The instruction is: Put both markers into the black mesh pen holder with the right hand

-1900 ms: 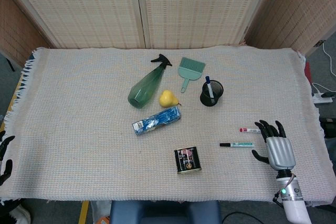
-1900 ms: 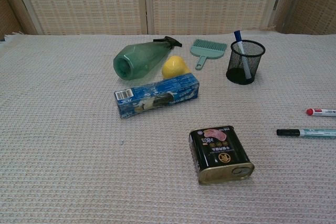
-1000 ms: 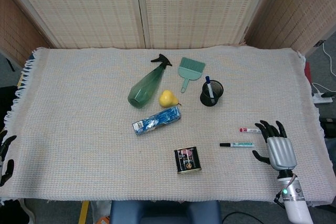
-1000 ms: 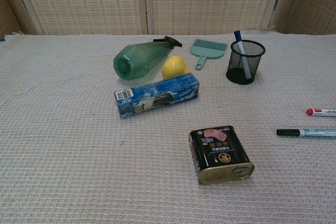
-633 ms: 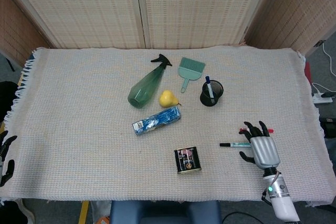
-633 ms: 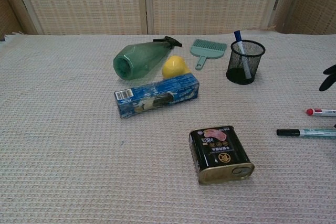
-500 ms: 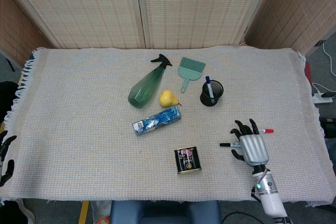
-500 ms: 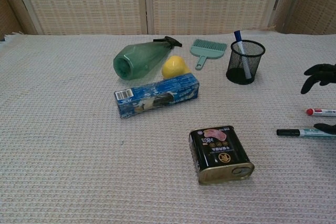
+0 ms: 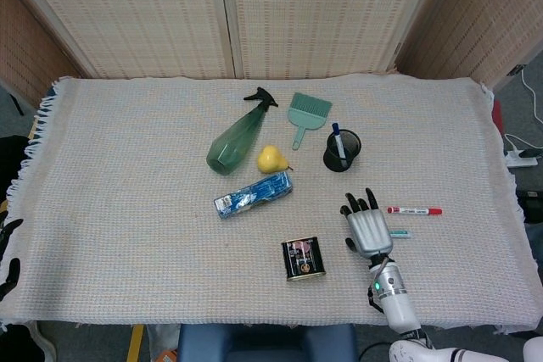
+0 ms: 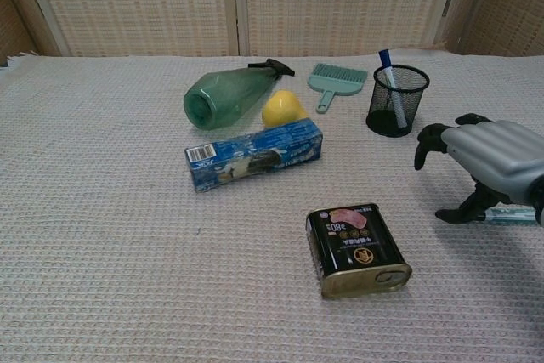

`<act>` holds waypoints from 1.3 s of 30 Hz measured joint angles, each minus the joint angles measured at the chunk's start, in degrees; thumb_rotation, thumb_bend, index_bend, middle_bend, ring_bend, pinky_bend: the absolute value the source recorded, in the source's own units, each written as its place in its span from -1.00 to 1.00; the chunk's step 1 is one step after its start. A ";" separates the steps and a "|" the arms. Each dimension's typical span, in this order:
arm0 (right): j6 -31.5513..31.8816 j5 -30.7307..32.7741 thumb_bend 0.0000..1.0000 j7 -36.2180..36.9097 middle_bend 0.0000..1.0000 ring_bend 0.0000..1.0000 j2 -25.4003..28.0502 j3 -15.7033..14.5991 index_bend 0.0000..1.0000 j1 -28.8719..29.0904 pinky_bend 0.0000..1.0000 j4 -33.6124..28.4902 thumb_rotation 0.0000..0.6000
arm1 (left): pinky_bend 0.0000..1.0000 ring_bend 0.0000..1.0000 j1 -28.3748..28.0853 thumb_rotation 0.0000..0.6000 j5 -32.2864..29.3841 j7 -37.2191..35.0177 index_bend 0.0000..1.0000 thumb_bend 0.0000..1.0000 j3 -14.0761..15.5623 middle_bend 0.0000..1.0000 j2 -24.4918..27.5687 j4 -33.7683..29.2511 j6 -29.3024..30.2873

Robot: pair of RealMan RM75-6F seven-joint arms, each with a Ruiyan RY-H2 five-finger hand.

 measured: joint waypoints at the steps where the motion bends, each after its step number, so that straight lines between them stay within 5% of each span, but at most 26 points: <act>1: 0.07 1.42 -0.75 -1.39 -0.74 -0.55 -0.10 0.09 -0.29 0.14 -0.87 0.09 1.00 | -0.47 -1.00 -0.01 1.00 0.01 0.03 -0.70 0.02 0.01 -0.97 0.01 -0.02 -0.02; 7: -0.02 8.18 -0.75 -6.38 -0.73 -0.54 0.40 0.36 -0.27 1.44 -0.86 1.06 1.00 | -0.47 -1.00 0.00 1.00 0.02 0.35 -0.70 0.02 0.02 -0.97 -0.04 -0.12 0.01; 39: 0.03 8.59 -0.65 -1.42 -0.54 -0.36 -0.64 -2.27 0.21 4.34 -0.68 5.47 1.00 | -0.46 -1.00 0.03 1.00 -0.48 0.37 -0.70 0.03 -0.20 -0.97 -0.12 0.03 -0.06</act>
